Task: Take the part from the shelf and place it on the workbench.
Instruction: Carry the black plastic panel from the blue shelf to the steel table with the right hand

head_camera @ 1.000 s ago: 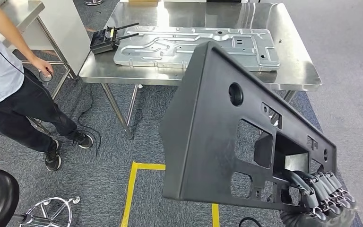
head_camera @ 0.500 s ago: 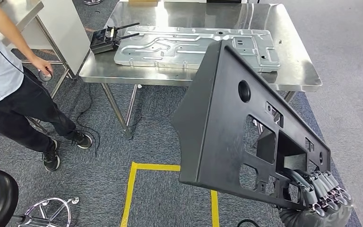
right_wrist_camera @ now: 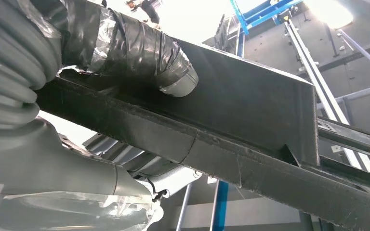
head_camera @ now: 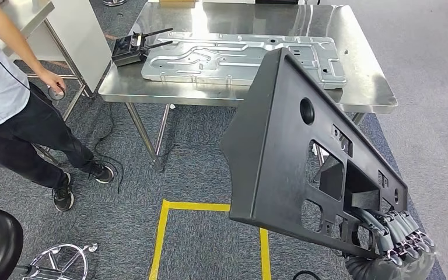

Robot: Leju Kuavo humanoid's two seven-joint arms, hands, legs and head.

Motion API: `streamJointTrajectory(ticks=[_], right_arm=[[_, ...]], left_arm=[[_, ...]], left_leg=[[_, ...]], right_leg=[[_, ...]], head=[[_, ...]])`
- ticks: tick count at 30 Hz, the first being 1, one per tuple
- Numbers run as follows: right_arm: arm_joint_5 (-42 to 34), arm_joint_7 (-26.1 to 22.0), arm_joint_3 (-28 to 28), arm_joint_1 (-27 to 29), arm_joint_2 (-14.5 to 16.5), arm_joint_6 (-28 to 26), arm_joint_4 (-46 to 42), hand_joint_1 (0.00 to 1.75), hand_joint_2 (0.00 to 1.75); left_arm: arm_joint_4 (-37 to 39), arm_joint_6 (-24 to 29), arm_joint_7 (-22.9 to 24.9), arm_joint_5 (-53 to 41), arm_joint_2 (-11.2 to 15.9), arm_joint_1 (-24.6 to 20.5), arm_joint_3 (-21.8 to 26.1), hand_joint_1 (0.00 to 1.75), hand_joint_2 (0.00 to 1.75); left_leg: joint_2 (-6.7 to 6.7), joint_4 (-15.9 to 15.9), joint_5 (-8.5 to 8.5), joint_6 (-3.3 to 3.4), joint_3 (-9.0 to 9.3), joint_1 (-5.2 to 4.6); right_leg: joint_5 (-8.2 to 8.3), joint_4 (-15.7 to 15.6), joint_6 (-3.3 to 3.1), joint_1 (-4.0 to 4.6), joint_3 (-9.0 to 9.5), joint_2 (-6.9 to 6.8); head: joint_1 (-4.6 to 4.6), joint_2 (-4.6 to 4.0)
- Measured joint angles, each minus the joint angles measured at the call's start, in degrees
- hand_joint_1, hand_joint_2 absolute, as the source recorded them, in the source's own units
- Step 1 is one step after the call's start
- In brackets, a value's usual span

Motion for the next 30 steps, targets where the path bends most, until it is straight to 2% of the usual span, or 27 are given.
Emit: streamJointTrajectory(ticks=[6, 8, 10, 12, 13, 14, 15, 17, 18, 19, 22, 24, 25, 27, 28, 29, 30], right_arm=[[-0.02, 0.00, -0.02, 0.00, 0.22, 0.00, 0.00, 1.75, 1.75], [-0.02, 0.00, -0.02, -0.01, 0.31, 0.00, -0.01, 1.75, 1.75], [-0.04, 0.00, -0.02, -0.07, 0.35, 0.00, -0.02, 1.75, 1.75], [-0.07, 0.00, -0.04, -0.07, 0.36, 0.00, 0.02, 1.75, 1.75], [-0.07, 0.00, -0.05, -0.03, 0.36, 0.00, 0.04, 1.75, 1.75], [-0.07, 0.00, -0.07, -0.01, 0.36, 0.00, 0.07, 1.75, 1.75], [-0.07, 0.00, -0.07, -0.01, 0.36, 0.00, 0.08, 1.75, 1.75], [-0.07, 0.00, -0.08, -0.05, 0.36, 0.00, 0.09, 1.75, 1.75], [-0.07, 0.00, -0.08, -0.06, 0.36, 0.00, 0.11, 1.75, 1.75], [-0.07, 0.00, -0.09, -0.06, 0.37, 0.00, 0.14, 1.75, 1.75], [-0.06, 0.00, -0.17, -0.07, 0.46, 0.00, 0.20, 1.75, 1.75], [-0.04, 0.00, -0.19, -0.08, 0.54, 0.00, 0.20, 1.75, 1.75], [-0.04, 0.00, -0.19, -0.08, 0.56, 0.00, 0.20, 1.75, 1.75], [-0.04, 0.00, -0.19, -0.05, 0.60, 0.00, 0.20, 1.75, 1.75], [-0.04, 0.00, -0.19, -0.05, 0.60, 0.00, 0.20, 1.75, 1.75], [-0.04, 0.00, -0.19, -0.04, 0.60, 0.00, 0.20, 1.75, 1.75], [-0.04, 0.00, -0.19, -0.04, 0.60, 0.00, 0.20, 1.75, 1.75]], left_arm=[[-0.47, -0.09, -0.01, -0.14, -0.05, 0.02, 0.29, 0.00, 1.75], [-0.57, -0.10, -0.02, -0.14, -0.20, 0.02, 0.30, 0.00, 1.75], [-0.60, -0.12, -0.02, -0.14, -0.39, 0.06, 0.31, 0.00, 1.75], [-0.62, -0.12, -0.02, -0.14, -0.43, 0.14, 0.33, 0.00, 1.75], [-0.63, -0.13, -0.02, -0.14, -0.44, 0.17, 0.34, 0.00, 1.75], [-0.63, -0.12, -0.02, -0.14, -0.45, 0.22, 0.35, 0.00, 1.75], [-0.64, -0.13, -0.02, -0.14, -0.48, 0.26, 0.36, 0.00, 1.75], [-0.66, -0.13, -0.02, -0.14, -0.56, 0.30, 0.37, 0.00, 1.75], [-0.70, -0.13, -0.02, -0.14, -0.59, 0.29, 0.37, 0.00, 1.75], [-0.75, -0.13, -0.02, -0.14, -0.59, 0.28, 0.37, 0.00, 1.75], [-0.85, -0.12, -0.02, -0.15, -0.62, 0.29, 0.38, 0.00, 1.75], [-0.86, -0.12, -0.02, -0.17, -0.64, 0.28, 0.40, 0.00, 1.75], [-0.87, -0.12, -0.02, -0.19, -0.64, 0.25, 0.41, 0.00, 1.75], [-0.92, -0.12, -0.02, -0.21, -0.64, 0.19, 0.43, 0.00, 1.75], [-0.95, -0.12, -0.03, -0.21, -0.64, 0.18, 0.45, 0.00, 1.75], [-0.98, -0.12, -0.03, -0.21, -0.64, 0.18, 0.49, 0.00, 1.75], [-1.01, -0.12, -0.04, -0.21, -0.64, 0.20, 0.55, 0.00, 1.75]], left_leg=[[0.07, 0.43, -0.25, 0.89, -0.20, -0.37], [0.26, -0.65, 0.35, 1.25, 0.30, 0.06], [0.60, -1.67, 0.93, 1.60, 0.79, 0.50], [0.89, -1.73, 0.95, 1.71, 0.75, 0.46], [0.97, -1.66, 0.90, 1.65, 0.70, 0.49], [1.02, -1.52, 0.80, 1.53, 0.68, 0.55], [1.02, -1.29, 0.64, 1.32, 0.68, 0.66], [0.89, -0.47, 0.06, 0.62, 0.60, 0.98], [0.79, 0.18, -0.35, 0.15, 0.39, 0.97], [0.70, 0.64, -0.70, -0.31, 0.16, 0.93], [0.53, 1.02, -1.18, -1.35, -0.12, 0.88], [1.45, 2.64, -2.26, -1.81, -0.66, 1.03], [2.11, 4.96, -3.63, -1.99, -1.71, 1.06], [3.10, 12.51, -7.32, -2.22, -5.45, 1.05], [3.24, 15.97, -8.50, -2.21, -7.30, 1.05], [3.31, 17.80, -8.57, -2.09, -8.40, 1.04], [3.34, 17.36, -7.46, -1.85, -8.41, 1.00]], right_leg=[[0.15, -0.22, 0.65, -0.22, 0.04, 0.05], [-0.24, 0.25, 0.96, -0.09, -0.01, -0.20], [-2.69, 3.91, 1.29, -0.03, -1.61, -0.67], [-6.44, 11.17, 1.68, -0.30, -5.16, -0.91], [-7.42, 14.16, 1.93, -0.52, -6.63, -0.94], [-7.31, 15.40, 2.18, -0.76, -7.25, -0.97], [-6.01, 14.18, 2.43, -1.01, -6.65, -1.01], [-2.38, 7.08, 2.87, -1.50, -3.02, -0.95], [-1.23, 3.80, 2.84, -1.55, -1.43, -0.75], [-0.81, 1.95, 2.55, -1.51, -0.53, -0.58], [-1.05, 1.79, 1.00, -1.22, -0.58, -0.48], [-1.02, 1.71, 0.17, -1.27, -0.59, -0.82], [-1.02, 1.66, -0.16, -1.28, -0.57, -1.08], [-1.16, 1.67, -0.58, -1.02, -0.55, -1.63], [-1.24, 1.68, -0.69, -0.85, -0.51, -1.88], [-1.35, 1.69, -0.78, -0.68, -0.41, -2.07], [-1.49, 1.69, -0.83, -0.51, -0.23, -2.21]], head=[[-0.01, 0.00], [0.02, 0.00], [0.06, 0.00], [0.07, 0.00], [0.06, 0.00], [0.05, 0.00], [0.06, 0.00], [0.08, 0.00], [0.08, 0.00], [0.04, 0.00], [-0.05, 0.00], [-0.06, 0.00], [-0.07, 0.00], [-0.09, 0.00], [-0.08, 0.00], [-0.09, 0.00], [-0.09, 0.00]])
